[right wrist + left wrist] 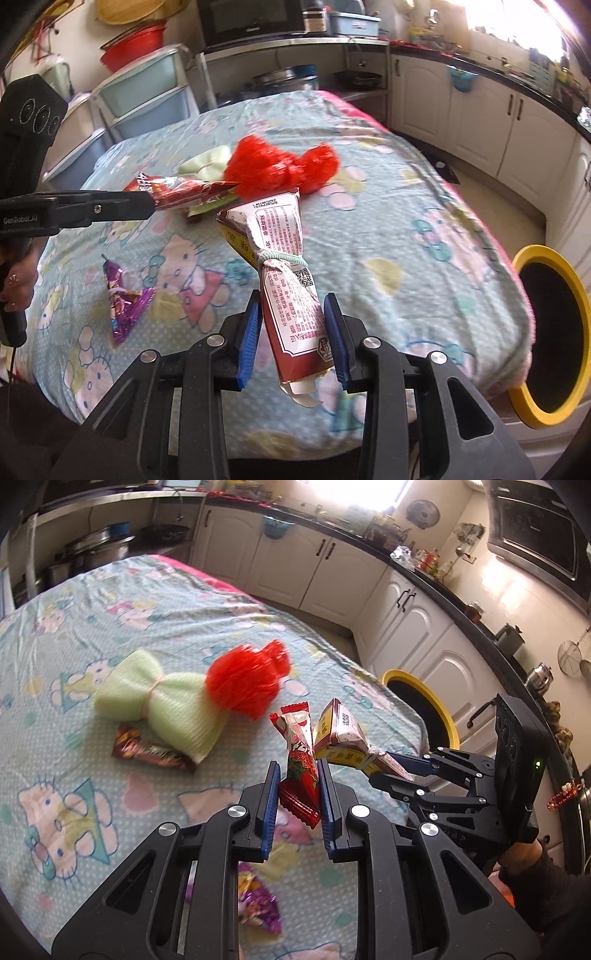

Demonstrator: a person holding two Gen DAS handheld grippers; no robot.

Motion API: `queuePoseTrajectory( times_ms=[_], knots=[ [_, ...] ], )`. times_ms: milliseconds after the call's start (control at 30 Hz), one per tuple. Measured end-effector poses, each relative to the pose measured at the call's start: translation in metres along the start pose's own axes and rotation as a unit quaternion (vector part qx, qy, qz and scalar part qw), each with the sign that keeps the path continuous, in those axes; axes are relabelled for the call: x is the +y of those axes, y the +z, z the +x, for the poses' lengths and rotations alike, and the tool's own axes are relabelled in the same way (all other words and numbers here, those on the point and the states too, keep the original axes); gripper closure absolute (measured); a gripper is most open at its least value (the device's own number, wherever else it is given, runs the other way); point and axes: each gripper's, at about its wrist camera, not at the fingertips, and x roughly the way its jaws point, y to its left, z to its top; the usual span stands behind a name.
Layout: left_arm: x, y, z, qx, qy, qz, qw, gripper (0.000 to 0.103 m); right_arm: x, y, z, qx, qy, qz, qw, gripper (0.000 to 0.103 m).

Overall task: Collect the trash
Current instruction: 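Carry the printed packet and red snack wrapper over the yellow bin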

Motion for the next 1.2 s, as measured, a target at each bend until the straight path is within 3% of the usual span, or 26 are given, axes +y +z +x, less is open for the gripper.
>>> queuePoseTrajectory(
  times_ms=[667,1200],
  knots=[
    [-0.078,0.047,0.038,-0.012,-0.038,0.058,0.9975,0.088,-0.069,-0.004,-0.046,-0.045,-0.059,0.073,0.995,0.071],
    [-0.152,0.077,0.074,-0.009,-0.088,0.106,0.9905,0.088,-0.135,-0.017,-0.092,-0.076,-0.121,0.135,0.98,0.071]
  ],
)
